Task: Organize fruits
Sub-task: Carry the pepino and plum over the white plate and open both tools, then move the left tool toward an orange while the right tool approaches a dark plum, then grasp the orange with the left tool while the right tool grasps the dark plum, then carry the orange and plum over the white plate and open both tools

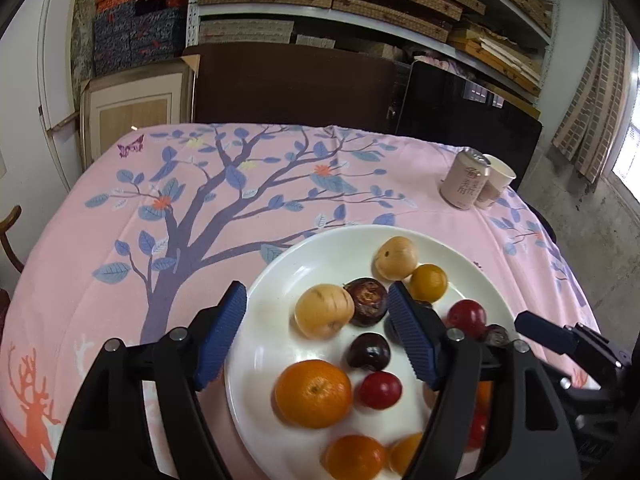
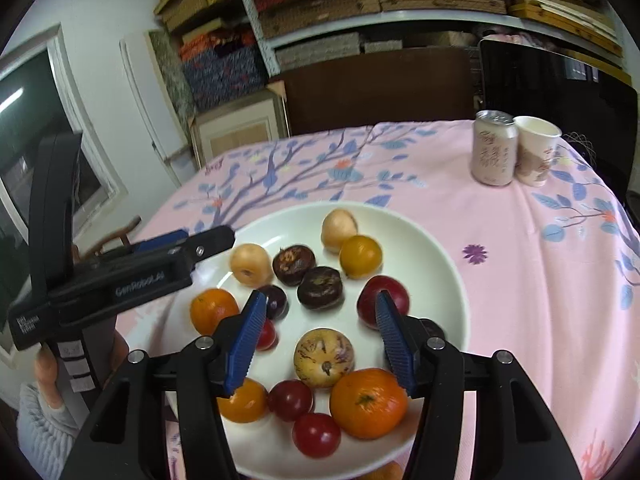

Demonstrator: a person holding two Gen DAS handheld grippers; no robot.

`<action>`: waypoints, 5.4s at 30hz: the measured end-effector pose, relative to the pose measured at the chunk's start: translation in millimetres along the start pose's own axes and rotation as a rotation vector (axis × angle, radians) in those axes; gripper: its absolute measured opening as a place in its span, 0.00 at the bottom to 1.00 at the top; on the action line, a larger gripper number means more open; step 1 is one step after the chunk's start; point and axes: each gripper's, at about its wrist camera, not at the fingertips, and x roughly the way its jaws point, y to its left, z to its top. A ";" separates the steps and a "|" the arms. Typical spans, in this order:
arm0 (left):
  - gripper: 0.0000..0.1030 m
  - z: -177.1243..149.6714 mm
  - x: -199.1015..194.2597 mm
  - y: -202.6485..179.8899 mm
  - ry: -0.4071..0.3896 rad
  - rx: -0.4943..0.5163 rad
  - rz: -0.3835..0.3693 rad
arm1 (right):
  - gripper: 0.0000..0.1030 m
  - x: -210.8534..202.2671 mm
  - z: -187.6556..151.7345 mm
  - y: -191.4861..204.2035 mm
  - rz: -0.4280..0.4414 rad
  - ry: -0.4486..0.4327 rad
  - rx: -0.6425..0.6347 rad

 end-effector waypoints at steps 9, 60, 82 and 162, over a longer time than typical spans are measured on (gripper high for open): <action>0.84 -61.1 -75.1 -6.0 -0.069 0.040 0.078 | 0.74 -76.9 -35.3 -27.4 0.019 -0.145 0.126; 0.96 -182.5 -122.6 5.1 0.075 -0.006 0.023 | 0.92 -91.7 -105.8 -59.2 0.056 -0.078 0.302; 0.96 -174.4 -102.0 0.3 0.099 0.084 -0.005 | 0.92 -86.3 -106.4 -59.7 0.064 -0.051 0.312; 0.39 -158.7 -100.0 11.5 0.071 0.049 0.123 | 0.43 -69.7 -136.8 44.9 0.071 0.079 -0.125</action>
